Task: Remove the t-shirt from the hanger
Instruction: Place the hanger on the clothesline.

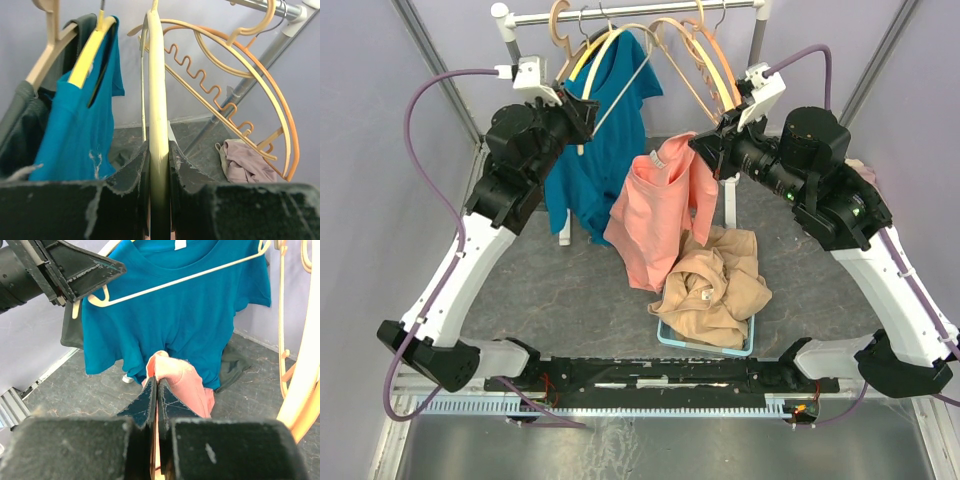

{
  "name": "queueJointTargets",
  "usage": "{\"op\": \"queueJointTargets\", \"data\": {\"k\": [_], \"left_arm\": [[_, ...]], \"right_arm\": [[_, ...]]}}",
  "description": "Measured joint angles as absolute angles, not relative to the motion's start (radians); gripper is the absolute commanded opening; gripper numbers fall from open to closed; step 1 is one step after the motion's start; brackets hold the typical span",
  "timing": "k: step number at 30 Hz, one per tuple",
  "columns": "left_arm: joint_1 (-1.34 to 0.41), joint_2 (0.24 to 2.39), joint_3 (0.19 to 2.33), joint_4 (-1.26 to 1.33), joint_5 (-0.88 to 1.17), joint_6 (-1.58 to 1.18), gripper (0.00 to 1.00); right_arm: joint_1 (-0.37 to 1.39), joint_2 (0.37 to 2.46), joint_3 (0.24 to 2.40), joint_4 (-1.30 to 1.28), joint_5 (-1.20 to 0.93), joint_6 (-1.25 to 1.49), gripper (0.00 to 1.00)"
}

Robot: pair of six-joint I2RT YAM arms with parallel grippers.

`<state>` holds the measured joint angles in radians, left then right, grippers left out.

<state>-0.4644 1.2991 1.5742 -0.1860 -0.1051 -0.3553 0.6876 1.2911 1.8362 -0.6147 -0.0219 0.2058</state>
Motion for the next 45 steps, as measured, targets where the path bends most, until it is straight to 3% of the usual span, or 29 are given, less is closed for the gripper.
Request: {"op": "queueJointTargets", "data": {"k": [13, 23, 26, 29, 32, 37, 45], "left_arm": [[-0.661, 1.392, 1.631, -0.188, -0.283, -0.21, 0.03], [-0.71, 1.443, 1.658, -0.187, -0.369, -0.179, 0.03], [-0.716, 1.462, 1.666, -0.189, -0.388, -0.18, 0.17], [-0.72, 1.473, 1.684, -0.196, -0.392, -0.181, 0.46], [-0.72, 1.472, 1.693, -0.208, -0.392, -0.183, 0.64], [-0.72, 1.454, 1.693, -0.25, -0.391, -0.185, 0.8], [-0.721, 1.328, 1.636, -0.298, -0.389, -0.238, 0.82]], "right_arm": [[0.688, 1.291, 1.837, -0.615, 0.0, 0.193, 0.01], [0.688, 1.29, 1.877, -0.619, 0.001, 0.192, 0.01], [0.688, 1.287, 1.89, -0.619, -0.002, 0.191, 0.01], [0.688, 1.285, 1.903, -0.621, -0.01, 0.185, 0.01], [0.688, 1.285, 1.927, -0.626, -0.02, 0.179, 0.01], [0.688, 1.286, 1.99, -0.633, -0.027, 0.164, 0.01], [0.688, 1.296, 2.128, -0.614, -0.022, 0.146, 0.01]]}}
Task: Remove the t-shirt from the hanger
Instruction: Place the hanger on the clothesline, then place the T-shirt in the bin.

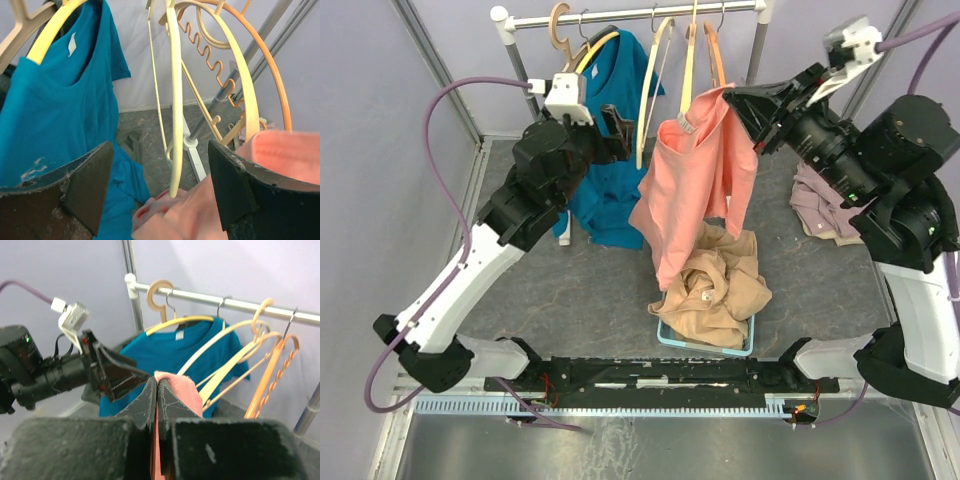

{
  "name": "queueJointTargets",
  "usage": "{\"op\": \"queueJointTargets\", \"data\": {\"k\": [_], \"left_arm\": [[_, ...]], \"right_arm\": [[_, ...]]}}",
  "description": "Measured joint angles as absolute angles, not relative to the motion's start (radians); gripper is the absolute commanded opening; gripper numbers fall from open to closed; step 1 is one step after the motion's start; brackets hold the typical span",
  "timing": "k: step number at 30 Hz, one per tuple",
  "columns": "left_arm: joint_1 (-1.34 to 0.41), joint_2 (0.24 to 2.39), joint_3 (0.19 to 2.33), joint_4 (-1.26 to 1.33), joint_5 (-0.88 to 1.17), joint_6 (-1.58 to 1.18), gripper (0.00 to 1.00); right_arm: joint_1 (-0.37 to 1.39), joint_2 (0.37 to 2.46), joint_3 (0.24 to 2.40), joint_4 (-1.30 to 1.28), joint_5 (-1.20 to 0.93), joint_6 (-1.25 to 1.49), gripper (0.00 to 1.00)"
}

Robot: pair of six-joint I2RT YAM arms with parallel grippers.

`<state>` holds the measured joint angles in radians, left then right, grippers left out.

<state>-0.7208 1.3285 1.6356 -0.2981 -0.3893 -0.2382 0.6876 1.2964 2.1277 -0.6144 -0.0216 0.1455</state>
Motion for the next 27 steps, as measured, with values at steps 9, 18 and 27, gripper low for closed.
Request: {"op": "queueJointTargets", "data": {"k": [9, 18, 27], "left_arm": [[-0.721, 1.193, 1.554, -0.358, -0.395, -0.272, 0.83], [-0.722, 1.148, 1.554, -0.404, -0.417, -0.272, 0.83], [-0.722, 1.137, 1.554, -0.426, -0.418, -0.272, 0.82]], "right_arm": [[0.688, 1.314, 2.217, -0.551, -0.003, 0.133, 0.01], [0.688, 1.312, 2.257, -0.524, 0.028, 0.093, 0.01], [0.688, 1.279, 2.269, -0.522, 0.06, 0.05, 0.01]]}}
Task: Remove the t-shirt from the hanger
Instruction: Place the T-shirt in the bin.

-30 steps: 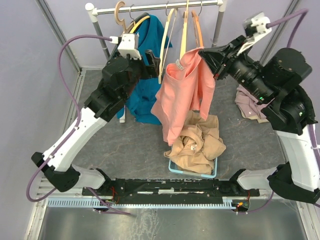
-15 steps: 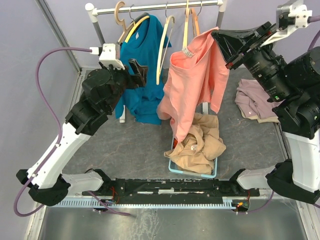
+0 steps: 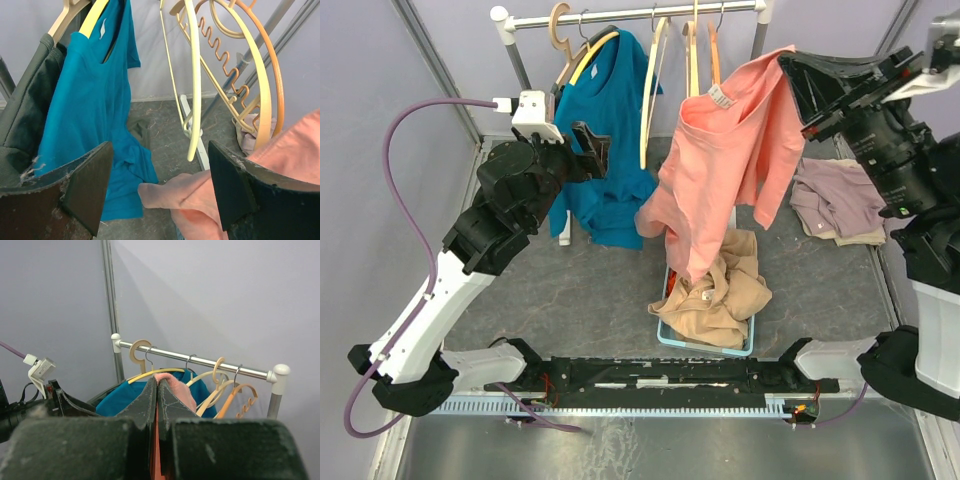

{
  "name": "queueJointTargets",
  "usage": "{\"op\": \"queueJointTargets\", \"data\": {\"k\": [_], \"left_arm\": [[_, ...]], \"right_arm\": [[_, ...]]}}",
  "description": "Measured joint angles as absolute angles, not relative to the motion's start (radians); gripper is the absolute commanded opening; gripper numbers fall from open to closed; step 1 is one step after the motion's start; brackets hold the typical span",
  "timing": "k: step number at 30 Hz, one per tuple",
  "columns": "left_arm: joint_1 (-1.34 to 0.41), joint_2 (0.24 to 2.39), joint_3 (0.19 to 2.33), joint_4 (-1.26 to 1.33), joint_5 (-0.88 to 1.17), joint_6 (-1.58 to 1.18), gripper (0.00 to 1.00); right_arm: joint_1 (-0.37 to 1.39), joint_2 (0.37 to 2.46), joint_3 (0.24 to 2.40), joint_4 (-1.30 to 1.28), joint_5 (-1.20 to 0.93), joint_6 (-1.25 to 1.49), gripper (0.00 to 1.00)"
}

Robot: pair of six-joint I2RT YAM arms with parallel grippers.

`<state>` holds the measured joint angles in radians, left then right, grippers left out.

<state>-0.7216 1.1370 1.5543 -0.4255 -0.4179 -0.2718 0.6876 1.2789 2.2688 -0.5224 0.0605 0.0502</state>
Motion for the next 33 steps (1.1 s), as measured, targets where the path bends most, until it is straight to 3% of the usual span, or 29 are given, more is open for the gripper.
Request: {"op": "queueJointTargets", "data": {"k": [33], "left_arm": [[-0.722, 1.106, 1.591, -0.485, -0.462, -0.315, 0.83]], "right_arm": [[0.687, 0.959, 2.12, -0.608, 0.101, 0.023, 0.01]]}}
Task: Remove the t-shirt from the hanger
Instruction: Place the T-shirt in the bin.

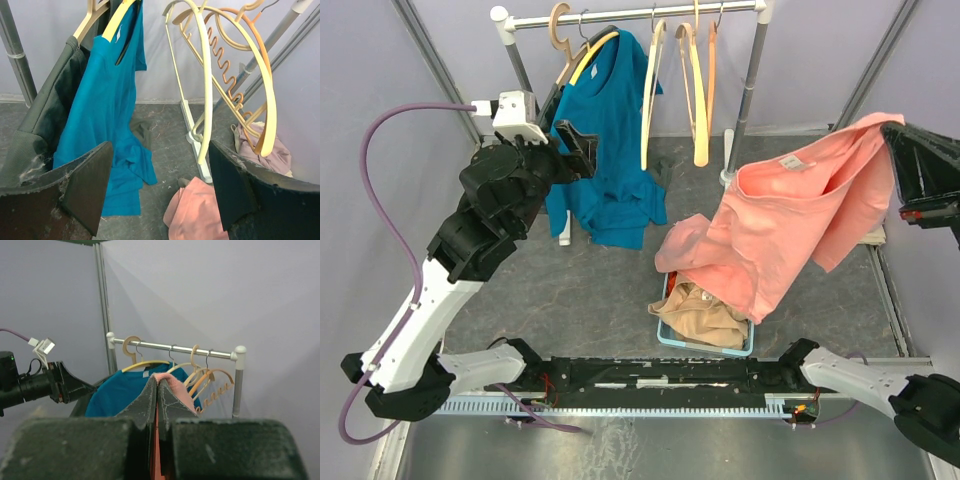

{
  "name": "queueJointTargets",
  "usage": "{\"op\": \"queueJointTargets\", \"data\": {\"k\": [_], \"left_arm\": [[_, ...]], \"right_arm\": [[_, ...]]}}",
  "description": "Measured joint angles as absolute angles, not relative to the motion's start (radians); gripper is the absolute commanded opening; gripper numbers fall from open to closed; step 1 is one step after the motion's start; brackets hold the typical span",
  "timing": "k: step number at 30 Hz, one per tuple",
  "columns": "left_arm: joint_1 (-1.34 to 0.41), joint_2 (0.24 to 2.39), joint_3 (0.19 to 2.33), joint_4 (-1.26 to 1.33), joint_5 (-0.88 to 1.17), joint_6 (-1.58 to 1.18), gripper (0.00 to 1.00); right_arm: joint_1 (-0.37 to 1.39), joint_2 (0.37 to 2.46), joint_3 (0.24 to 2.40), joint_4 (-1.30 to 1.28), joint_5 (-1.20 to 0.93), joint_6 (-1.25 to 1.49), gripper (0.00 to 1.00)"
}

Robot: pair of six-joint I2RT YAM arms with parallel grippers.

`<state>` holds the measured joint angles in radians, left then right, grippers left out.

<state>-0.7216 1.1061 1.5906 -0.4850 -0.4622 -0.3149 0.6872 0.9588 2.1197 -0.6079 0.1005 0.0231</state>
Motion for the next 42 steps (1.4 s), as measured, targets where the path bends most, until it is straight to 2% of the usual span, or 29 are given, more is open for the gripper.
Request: {"op": "queueJointTargets", "data": {"k": [15, 32, 42], "left_arm": [[-0.722, 1.103, 1.593, -0.5, -0.462, -0.324, 0.83], [-0.722, 1.092, 1.681, -0.557, -0.469, -0.324, 0.83], [-0.722, 1.1, 1.685, -0.575, -0.47, -0.324, 0.83]], "right_arm": [[0.687, 0.898, 1.808, -0.757, 0.101, 0.135, 0.01], [0.687, 0.862, 1.441, -0.81, -0.006, 0.313, 0.01], [0.687, 0.923, 1.413, -0.818, -0.105, 0.351, 0.01]]}}
